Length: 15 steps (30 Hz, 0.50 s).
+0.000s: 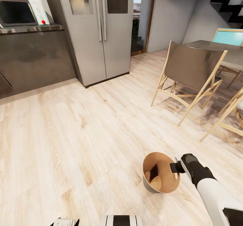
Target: Put the three can of soda from the living room inside the tash can in the kitchen.
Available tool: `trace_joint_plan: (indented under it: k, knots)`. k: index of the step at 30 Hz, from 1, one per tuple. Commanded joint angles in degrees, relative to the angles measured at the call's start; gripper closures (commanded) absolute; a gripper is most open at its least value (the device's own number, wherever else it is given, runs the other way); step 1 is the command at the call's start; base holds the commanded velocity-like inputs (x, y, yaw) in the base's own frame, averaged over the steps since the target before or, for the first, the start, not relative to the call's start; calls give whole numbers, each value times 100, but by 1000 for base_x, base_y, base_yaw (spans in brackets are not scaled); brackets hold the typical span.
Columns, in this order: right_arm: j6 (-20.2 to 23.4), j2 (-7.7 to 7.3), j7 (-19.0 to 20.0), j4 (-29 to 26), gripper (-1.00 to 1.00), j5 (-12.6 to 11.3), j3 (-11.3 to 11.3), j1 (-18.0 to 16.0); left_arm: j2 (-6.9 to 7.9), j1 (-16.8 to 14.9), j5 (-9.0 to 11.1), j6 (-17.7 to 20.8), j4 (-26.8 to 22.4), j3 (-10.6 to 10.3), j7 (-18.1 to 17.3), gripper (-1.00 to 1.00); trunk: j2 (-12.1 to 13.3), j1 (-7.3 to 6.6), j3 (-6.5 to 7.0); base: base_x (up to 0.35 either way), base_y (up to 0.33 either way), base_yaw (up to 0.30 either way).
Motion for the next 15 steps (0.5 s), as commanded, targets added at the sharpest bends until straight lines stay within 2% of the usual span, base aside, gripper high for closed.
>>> trace_joint_plan:
  k: [1,8,15]
  knots:
    - [12,4,7,62,100,-167,-9,8,0,-1,1,0,1,-1,-1,-100,1,1,-1,0,0,0]
    - [14,6,7,62,100,-161,-3,16,0,-1,-7,0,1,-1,-1,-100,1,1,-1,0,0,0]
    - [15,17,7,62,100,-159,-1,18,2,-1,-19,52,1,-1,4,-100,10,-17,154,0,0,0]
